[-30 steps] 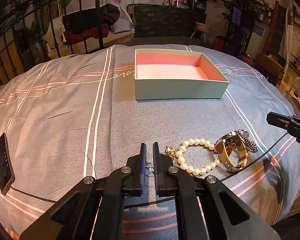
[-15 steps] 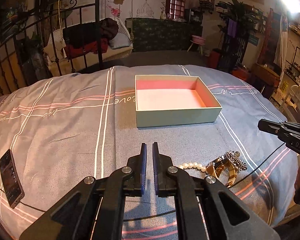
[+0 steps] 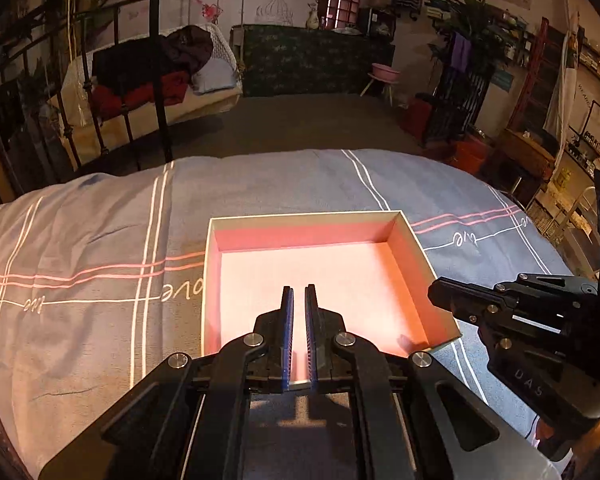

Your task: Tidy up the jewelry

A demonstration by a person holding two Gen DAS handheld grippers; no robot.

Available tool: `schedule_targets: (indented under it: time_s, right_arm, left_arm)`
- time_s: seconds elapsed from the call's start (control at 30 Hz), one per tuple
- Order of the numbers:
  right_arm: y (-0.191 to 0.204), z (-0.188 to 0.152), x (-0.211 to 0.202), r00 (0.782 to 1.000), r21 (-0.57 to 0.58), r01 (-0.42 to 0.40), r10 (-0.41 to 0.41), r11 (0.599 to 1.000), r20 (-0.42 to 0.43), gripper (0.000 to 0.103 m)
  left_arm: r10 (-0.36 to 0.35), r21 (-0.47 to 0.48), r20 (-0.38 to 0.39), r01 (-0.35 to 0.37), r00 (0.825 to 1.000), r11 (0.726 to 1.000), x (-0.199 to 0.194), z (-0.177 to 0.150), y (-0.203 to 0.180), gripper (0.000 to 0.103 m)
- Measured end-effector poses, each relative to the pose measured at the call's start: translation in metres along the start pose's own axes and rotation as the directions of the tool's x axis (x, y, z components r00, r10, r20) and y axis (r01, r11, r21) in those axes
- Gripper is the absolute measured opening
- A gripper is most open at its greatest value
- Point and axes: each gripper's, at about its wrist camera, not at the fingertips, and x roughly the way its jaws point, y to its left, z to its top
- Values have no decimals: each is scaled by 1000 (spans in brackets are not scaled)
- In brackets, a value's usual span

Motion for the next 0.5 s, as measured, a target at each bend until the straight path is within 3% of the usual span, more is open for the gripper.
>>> schedule_targets:
  time_s: [0.17,0.2,0.23,0.27,0.3,0.33,0.4,0.5]
  right_arm:
    - [0,2,22,999,-17,28,-29,999,-38,1]
    - [1,2,23,998,-16,30,-31,999,-51,3]
    - [1,1,22,997,-10,39,-40,999,-60,16]
    - [0,0,17,998,-2,53,-53,999,-46,30]
    - [-1,-2,10,997,7,70,-70,998,-21,74]
    - [-2,-4,0,995,10,94,-94,995,12,97]
    - [-2,-11,-23,990,2,125,-125,992,68,97]
    - [-5,-22,-52,989,22,107,-108,994,104,97]
  left_arm:
    - [13,-14,-45,-13,999,1000,19,-1,4,6]
    - [20,-23,-46,-21,999,1000,16,0,6,11]
    - [33,-34,-39,-34,999,999,11,0,9,39]
    - [53,-52,-11,-54,999,997,2,1,13,79]
    - [77,-76,36,-74,996,994,-10,-1,17,92]
    - [82,-93,80,-75,993,993,-24,-3,21,96]
    - [55,-87,102,-47,993,995,-45,-9,26,96]
    - [38,-67,117,-30,992,997,-71,-31,28,97]
